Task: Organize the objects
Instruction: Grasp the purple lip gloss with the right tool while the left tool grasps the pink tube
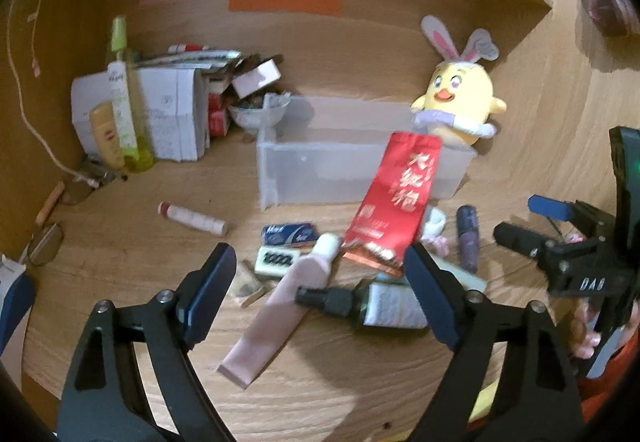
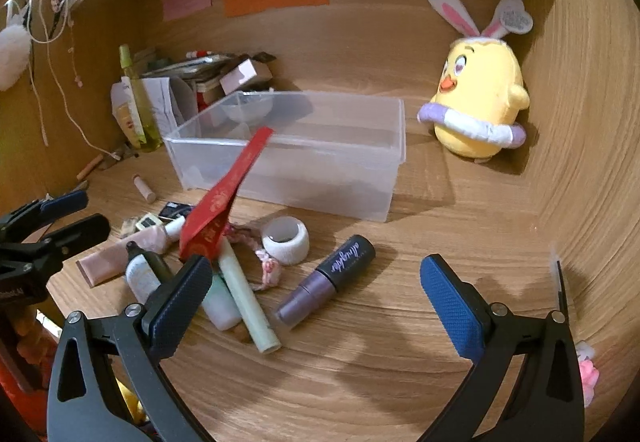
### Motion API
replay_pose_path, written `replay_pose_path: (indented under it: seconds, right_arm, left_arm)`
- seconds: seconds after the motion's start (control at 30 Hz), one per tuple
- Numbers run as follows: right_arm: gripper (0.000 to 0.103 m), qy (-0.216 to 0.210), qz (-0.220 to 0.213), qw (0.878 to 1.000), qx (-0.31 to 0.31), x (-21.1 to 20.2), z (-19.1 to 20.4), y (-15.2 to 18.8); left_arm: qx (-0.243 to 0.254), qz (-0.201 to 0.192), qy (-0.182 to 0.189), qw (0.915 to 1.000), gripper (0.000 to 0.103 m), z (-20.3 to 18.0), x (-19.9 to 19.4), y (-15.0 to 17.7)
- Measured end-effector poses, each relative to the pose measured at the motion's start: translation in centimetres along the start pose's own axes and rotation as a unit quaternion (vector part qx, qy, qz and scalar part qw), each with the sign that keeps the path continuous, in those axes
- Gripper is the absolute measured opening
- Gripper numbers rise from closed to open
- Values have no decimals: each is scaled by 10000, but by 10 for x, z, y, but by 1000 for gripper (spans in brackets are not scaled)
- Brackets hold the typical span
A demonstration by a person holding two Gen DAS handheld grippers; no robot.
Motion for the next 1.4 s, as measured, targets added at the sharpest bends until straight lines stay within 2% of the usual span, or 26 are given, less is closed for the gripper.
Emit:
replay_pose_path:
  seconds: [0.1,0.27,0.43,0.53,0.7,0.77,0.8,0.97,1.0,1.13,1.2,1.27,1.4]
  right_arm:
    - [100,18,158,9999,29,9,-5,4]
    - [87,-32,495,9986,175,28,-15,11]
    - [79,-85,750,9966,318,41,-22,16]
    - [74,-127,850,9955,410,45,-25,18]
    - [67,-181,1053,9935,390,56,-22,22]
    - [63,-190,1111,9931,332,58,-19,23]
    - [62,-178,1115,9932,292,58,-18,22]
    - [62,-93,1170,9929,203,62,-16,18]
    - [61,-91,1176,9928,210,63,-16,17]
    - [47,-136,1266,9917,201,69,-17,17]
    - [41,-129,1264,9917,199,69,-20,17]
    - [32,-157,1298,9913,153,68,-22,17]
    - [25,-104,1311,9913,76,65,-29,19]
  left_arm:
    - [-71,155,-67,9998,83,11,6,11]
    - [-240,434,-95,9987,75,28,18,27]
    - [-412,658,53,9970,73,39,23,40]
    - [-365,750,95,9965,71,39,25,46]
    - [-180,844,114,9962,61,32,30,50]
    - [-129,838,126,9963,52,29,31,49]
    - [-114,830,124,9964,50,29,33,48]
    - [-105,867,241,9959,27,26,37,44]
    - [-103,873,275,9957,25,25,37,44]
    - [-37,895,274,9956,14,22,32,48]
    - [2,913,256,9955,14,22,28,51]
    - [45,933,205,9954,12,23,24,53]
    - [124,1031,183,9944,12,24,21,54]
Point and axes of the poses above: each gripper's, at about its wrist camera, not at the fingertips, and x roughly the way its jaws point, z to its left, y to its underside, the point moved 7 cm from there along x, roughly the way its jaws point, and after that the axes turned 2 degrees about x, right-handed, at the moved point
